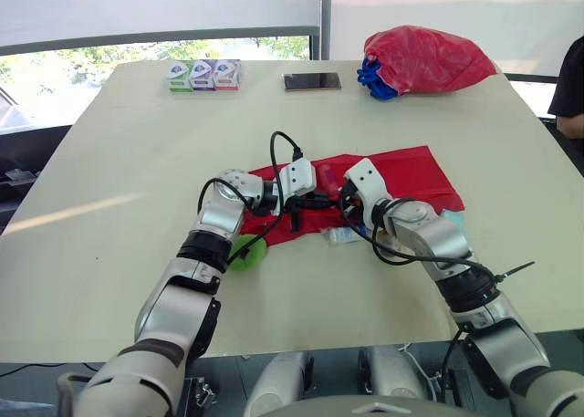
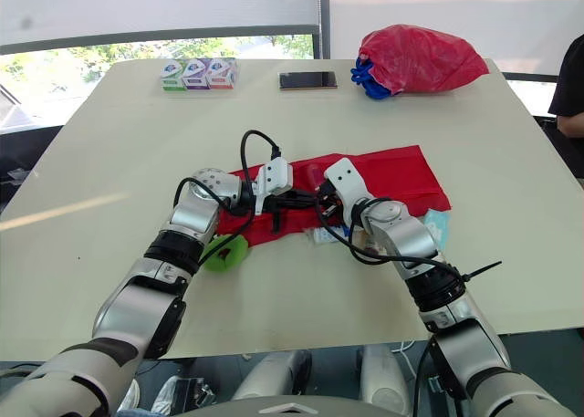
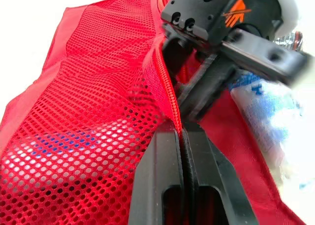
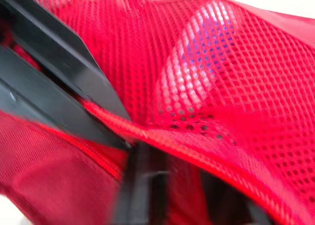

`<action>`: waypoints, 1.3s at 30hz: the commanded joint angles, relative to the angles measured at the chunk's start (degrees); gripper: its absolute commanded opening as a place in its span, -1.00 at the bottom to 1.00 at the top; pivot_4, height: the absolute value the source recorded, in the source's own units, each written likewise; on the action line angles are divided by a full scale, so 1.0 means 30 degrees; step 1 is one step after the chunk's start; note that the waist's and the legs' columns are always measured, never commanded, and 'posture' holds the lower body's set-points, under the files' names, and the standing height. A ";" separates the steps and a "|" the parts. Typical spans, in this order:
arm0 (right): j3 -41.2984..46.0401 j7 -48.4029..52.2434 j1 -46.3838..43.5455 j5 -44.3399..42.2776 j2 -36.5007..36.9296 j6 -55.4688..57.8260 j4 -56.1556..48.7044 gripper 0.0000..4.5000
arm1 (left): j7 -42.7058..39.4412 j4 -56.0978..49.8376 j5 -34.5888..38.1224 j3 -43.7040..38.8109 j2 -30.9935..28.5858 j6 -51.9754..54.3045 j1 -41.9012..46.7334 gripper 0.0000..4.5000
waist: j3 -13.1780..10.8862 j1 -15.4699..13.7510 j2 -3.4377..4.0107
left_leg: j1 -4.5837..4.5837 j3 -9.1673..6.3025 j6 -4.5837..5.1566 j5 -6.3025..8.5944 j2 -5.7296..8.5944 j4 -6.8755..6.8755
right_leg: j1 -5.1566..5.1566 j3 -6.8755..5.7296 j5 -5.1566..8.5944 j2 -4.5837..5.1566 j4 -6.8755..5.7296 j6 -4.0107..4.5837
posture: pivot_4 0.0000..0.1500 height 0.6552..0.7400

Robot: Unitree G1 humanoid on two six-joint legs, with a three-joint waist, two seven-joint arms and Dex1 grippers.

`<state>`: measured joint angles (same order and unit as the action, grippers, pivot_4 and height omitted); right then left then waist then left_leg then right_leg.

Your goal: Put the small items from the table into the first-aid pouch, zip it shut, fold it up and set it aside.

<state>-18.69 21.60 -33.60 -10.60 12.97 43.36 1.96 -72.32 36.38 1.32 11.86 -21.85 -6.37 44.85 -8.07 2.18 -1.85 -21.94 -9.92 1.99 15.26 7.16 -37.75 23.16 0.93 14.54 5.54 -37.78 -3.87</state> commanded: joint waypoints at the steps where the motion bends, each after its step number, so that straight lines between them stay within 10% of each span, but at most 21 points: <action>1: 0.0062 0.0808 0.0041 -0.0085 -0.0181 -0.0603 -0.1433 0.25 | 0.0110 0.0234 0.0071 0.0068 0.0204 -0.0624 0.0673 -1.00 | 0.0000 0.0002 0.0000 | 0.0000 0.0000 0.0000 0.0000 0.0000 0.0000 | 0.0001 -0.0001 0.0000 -0.0001 0.0000 0.0000 | 1.00 1.00; 3: 0.0317 0.1058 0.0201 -0.0035 0.0064 -0.0483 -0.1796 0.67 | 0.0093 0.0421 0.0093 -0.0014 0.0151 -0.0720 0.0765 -1.00 | 0.0000 0.0001 0.0000 | -0.0002 0.0001 0.0000 0.0000 0.0000 0.0001 | 0.0002 0.0001 0.0000 -0.0002 0.0001 0.0000 | 1.00 1.00; 17: 0.0735 0.3364 0.1923 -0.0675 0.2297 0.0779 -0.6144 0.67 | 0.0243 0.1516 0.0181 -0.0264 -0.0026 -0.1167 0.1257 -1.00 | 0.0000 -0.0002 0.0000 | -0.0010 0.0000 0.0001 0.0001 0.0000 0.0002 | 0.0006 -0.0002 0.0000 0.0000 0.0005 -0.0001 | 1.00 1.00; 21: 0.1835 0.3433 0.2746 -0.1221 0.2807 0.0678 -0.8010 0.15 | 0.0269 0.1753 0.0164 -0.0294 -0.0066 -0.1328 0.1278 -1.00 | 0.0000 -0.0040 0.0000 | -0.0013 -0.0001 0.0002 0.0001 0.0000 0.0001 | 0.0006 -0.0002 0.0000 0.0003 0.0007 -0.0002 | 1.00 1.00; 26: 0.5009 0.4459 0.5648 -0.2727 0.4690 -0.0479 -1.1470 -0.98 | 0.0309 0.2254 0.0124 -0.0341 -0.0217 -0.1623 0.1186 -1.00 | 0.0000 -0.0291 -0.0001 | -0.0025 -0.0008 0.0003 0.0002 0.0007 -0.0005 | 0.0000 -0.0012 -0.0001 0.0007 0.0025 -0.0003 | 1.00 1.00; 34: 1.3078 0.7992 1.1296 -0.6531 0.7895 -0.2634 -1.4746 -0.98 | 0.0363 0.3105 0.0126 -0.0432 -0.0376 -0.2125 0.1506 -1.00 | -0.0003 -0.0542 0.0003 | -0.0022 -0.0007 0.0005 0.0003 -0.0001 -0.0002 | -0.0028 -0.0020 0.0001 0.0000 0.0029 -0.0007 | 1.00 1.00; 39: 1.8031 1.1465 1.3720 -0.9764 1.0289 -0.3113 -1.4317 -0.19 | 0.0287 0.3280 0.0162 -0.0383 -0.0422 -0.2298 0.1460 -1.00 | -0.0002 -0.0491 0.0005 | 0.0039 0.0006 0.0022 0.0013 -0.0012 -0.0008 | -0.0111 -0.0017 -0.0004 -0.0006 0.0046 -0.0016 | 1.00 1.00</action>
<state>30.62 52.58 6.85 -35.99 41.82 34.73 -39.92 -71.35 46.77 1.28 11.65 -22.93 -12.34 48.47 -8.07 0.71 -1.83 -21.81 -9.91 2.05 15.30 7.12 -37.77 22.82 0.87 14.53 5.53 -37.65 -3.92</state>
